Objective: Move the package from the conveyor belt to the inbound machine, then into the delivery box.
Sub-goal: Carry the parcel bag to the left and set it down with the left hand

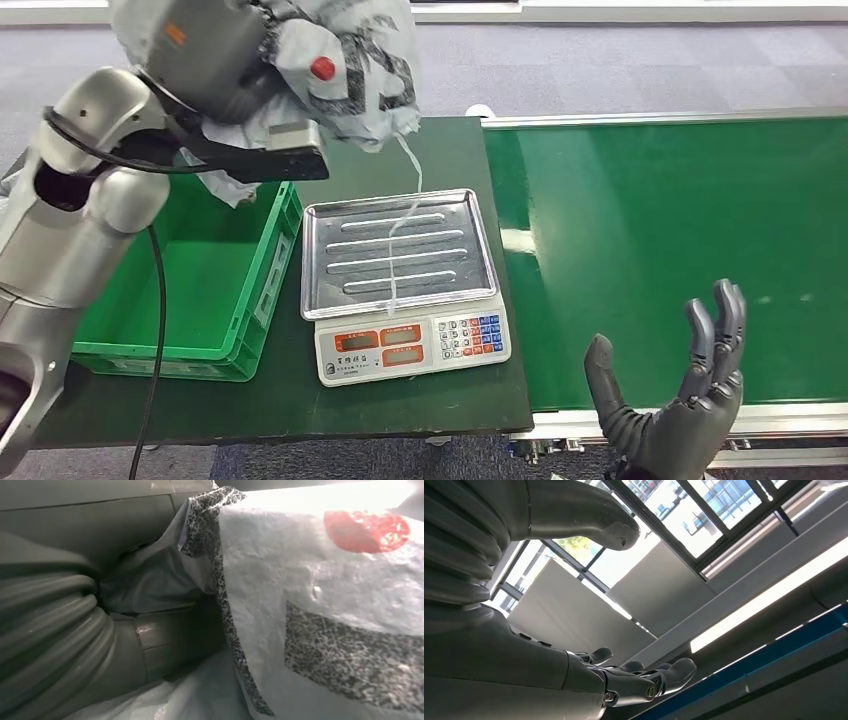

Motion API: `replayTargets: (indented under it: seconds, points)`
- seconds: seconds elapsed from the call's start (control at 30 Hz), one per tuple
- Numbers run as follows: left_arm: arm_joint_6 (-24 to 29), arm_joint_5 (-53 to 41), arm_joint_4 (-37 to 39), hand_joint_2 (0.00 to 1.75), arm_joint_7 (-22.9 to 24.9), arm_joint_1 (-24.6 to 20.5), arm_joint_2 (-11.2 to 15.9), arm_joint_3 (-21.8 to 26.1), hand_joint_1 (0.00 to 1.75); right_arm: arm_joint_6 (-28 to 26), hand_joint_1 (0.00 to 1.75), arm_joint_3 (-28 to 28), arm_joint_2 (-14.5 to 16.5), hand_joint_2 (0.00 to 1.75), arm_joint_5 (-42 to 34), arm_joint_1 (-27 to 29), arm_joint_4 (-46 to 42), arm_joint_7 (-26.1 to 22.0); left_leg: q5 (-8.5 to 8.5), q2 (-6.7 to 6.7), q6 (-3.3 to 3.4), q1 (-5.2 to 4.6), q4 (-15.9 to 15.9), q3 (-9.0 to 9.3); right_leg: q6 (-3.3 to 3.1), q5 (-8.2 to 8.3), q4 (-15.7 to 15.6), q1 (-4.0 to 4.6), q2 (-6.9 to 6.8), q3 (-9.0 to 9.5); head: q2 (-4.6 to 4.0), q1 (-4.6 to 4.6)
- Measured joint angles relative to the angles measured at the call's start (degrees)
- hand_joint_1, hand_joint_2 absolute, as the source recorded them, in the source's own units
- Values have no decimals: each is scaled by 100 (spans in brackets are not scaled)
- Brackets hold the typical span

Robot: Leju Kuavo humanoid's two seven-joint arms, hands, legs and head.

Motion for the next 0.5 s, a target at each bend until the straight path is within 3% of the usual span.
replayTargets:
  seconds: [0.23,0.37,0.5]
  points:
    - [141,-1018,467,175,-143,316,618,842,175,0,0,-96,18,175,21,273,-214,23,5,12,-8,-1,-5,5,-7,3,6,4,10,0,0,0]
    - [199,-1105,910,175,-439,914,1049,1300,175,-1,0,-127,20,175,-7,361,-366,-41,4,39,-11,-2,-6,14,-13,3,11,6,37,-7,0,-1]
    - [340,-1326,1282,175,-612,1750,1223,1795,175,-1,0,-159,20,175,-1,400,-450,-26,4,40,-12,-2,-6,12,-19,-1,11,9,35,-10,0,-1]
